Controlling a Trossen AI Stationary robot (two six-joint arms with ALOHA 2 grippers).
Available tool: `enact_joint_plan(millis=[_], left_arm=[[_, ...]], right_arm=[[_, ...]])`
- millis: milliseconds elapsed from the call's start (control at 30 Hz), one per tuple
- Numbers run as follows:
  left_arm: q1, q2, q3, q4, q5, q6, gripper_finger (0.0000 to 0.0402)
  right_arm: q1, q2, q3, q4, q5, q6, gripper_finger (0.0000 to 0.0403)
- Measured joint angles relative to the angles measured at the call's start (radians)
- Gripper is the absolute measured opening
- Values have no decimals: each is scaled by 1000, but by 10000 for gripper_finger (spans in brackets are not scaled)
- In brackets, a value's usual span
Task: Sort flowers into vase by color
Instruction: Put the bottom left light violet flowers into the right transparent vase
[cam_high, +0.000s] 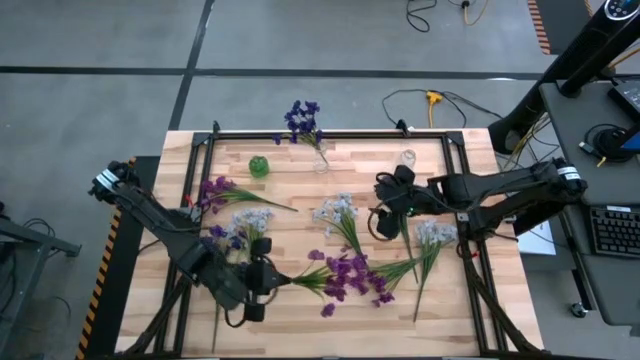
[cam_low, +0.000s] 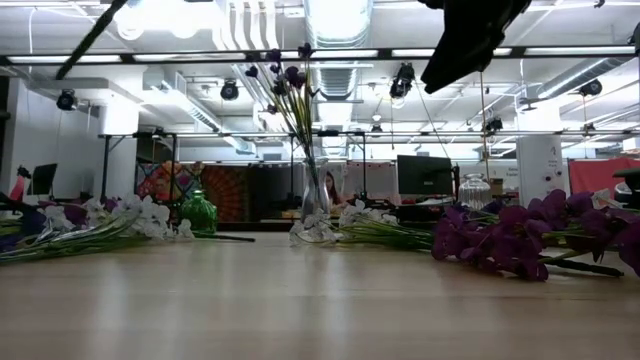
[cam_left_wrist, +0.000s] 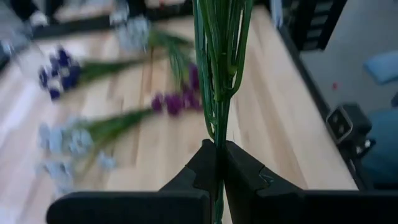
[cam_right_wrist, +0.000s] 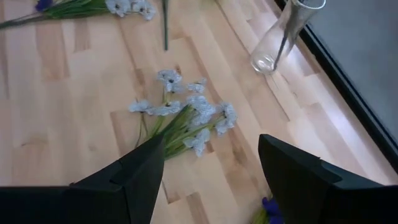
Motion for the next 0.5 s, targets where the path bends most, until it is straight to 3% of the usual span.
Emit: enact_joint_plan(millis=[300, 500], left_arm=[[32, -146, -240, 484, -3, 271, 2], [88, -177, -423, 877, 23, 403, 2]], right_arm=[[72, 0, -111, 226, 11, -14, 249], [118, 3, -237, 547, 8, -101, 249]])
